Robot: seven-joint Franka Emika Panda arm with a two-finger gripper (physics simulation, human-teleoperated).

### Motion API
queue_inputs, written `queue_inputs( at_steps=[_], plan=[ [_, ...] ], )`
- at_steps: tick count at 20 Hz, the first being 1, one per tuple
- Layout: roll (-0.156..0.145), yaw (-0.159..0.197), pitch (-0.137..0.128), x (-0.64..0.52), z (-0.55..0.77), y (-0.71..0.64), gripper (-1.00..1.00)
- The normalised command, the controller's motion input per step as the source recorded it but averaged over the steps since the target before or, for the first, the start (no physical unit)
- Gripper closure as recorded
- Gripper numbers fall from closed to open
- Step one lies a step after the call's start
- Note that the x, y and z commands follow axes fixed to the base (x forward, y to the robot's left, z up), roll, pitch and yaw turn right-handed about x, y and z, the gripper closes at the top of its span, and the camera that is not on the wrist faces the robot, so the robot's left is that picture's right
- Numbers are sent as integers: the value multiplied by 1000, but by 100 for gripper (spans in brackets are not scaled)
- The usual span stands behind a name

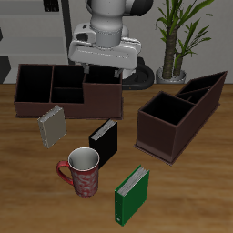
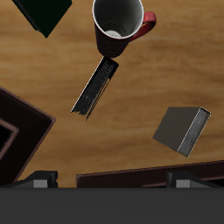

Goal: Place the black book into the left desk caddy's right compartment

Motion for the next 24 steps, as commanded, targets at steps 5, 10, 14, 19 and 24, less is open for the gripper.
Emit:
queue_inputs(
  at_steps=[5, 10, 14, 19, 24],
  plan=[
    [-21, -9, -87, 182, 43, -87, -100],
    [-31, -46, -49, 307, -139, -145, -100],
    [-14, -18, -12, 162, -135, -54, -100],
    [76, -63, -9, 224, -198, 9, -100],
    [106, -9, -26, 154, -117, 35, -100]
  ],
)
